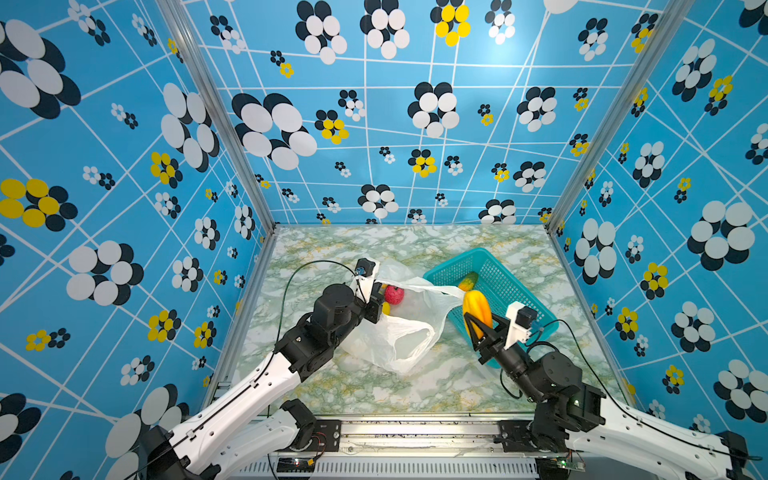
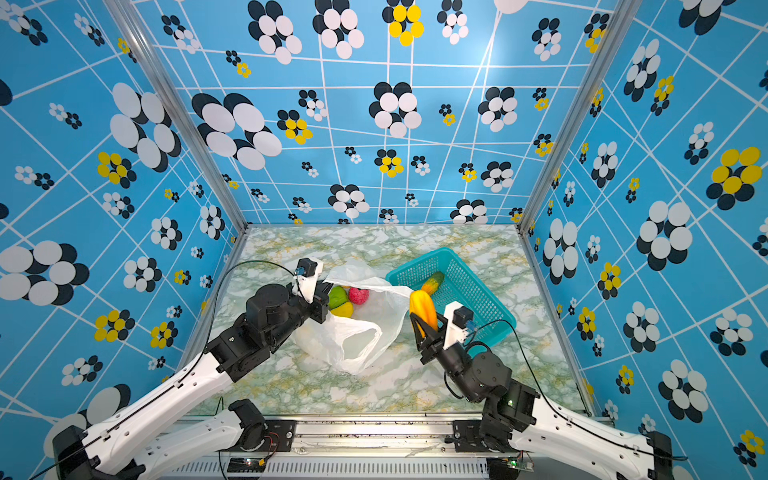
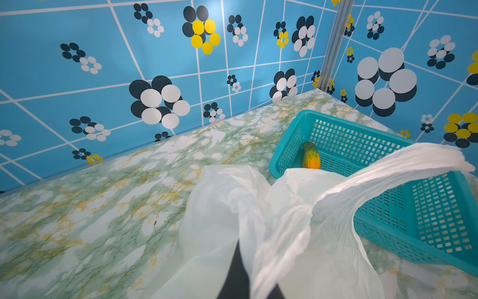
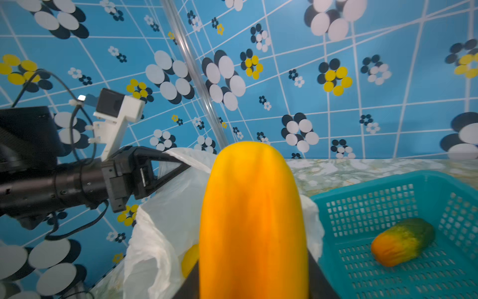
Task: Untie the knot of the plastic bag and take out the fruit
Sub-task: 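Carry the papaya over the teal basket with the right gripper and release it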
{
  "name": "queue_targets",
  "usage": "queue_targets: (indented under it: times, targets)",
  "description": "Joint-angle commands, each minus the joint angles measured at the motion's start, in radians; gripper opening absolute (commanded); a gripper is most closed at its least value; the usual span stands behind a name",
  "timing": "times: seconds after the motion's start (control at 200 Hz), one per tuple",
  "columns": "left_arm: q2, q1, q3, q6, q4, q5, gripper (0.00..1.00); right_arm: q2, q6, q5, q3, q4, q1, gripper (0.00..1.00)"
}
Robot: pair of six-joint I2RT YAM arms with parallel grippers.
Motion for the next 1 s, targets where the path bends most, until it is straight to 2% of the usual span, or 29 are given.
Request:
queue_targets:
  times: [0.0, 0.155, 0.27, 0.42, 0.56, 0.66, 0.805, 1.0]
  targets:
    - [-0.021, -0.005, 0.022, 0.02, -0.027, -0.019, 0.0, -0.049, 0.056, 0.202, 0.029, -0.294, -0.06, 0.3]
    - [-0.046, -0.005, 0.008, 0.019, -0.041, -0.012, 0.0, 0.048, 0.192, 0.217, 0.137, -0.546, -0.235, 0.3]
    - [-0.056, -0.005, 0.001, 0.019, -0.037, 0.007, 0.0, 0.216, 0.246, 0.112, 0.207, -0.613, -0.388, 0.27]
    - [-0.057, -0.007, -0.002, 0.02, -0.031, 0.018, 0.0, 0.422, 0.271, -0.114, 0.228, -0.526, -0.587, 0.23]
    - [-0.063, -0.007, -0.004, 0.021, -0.03, 0.018, 0.0, 0.626, 0.317, -0.317, 0.239, -0.384, -0.74, 0.24]
    - [-0.074, -0.007, -0.007, 0.023, -0.026, 0.022, 0.0, 0.809, 0.319, -0.387, 0.302, -0.325, -0.781, 0.24]
    - [-0.087, -0.006, -0.018, 0.024, -0.011, 0.042, 0.0, 1.043, 0.324, -0.425, 0.401, -0.253, -0.799, 0.26]
    - [-0.081, -0.007, -0.039, 0.024, 0.005, 0.032, 0.0, 1.243, 0.348, -0.444, 0.494, -0.199, -0.813, 0.34]
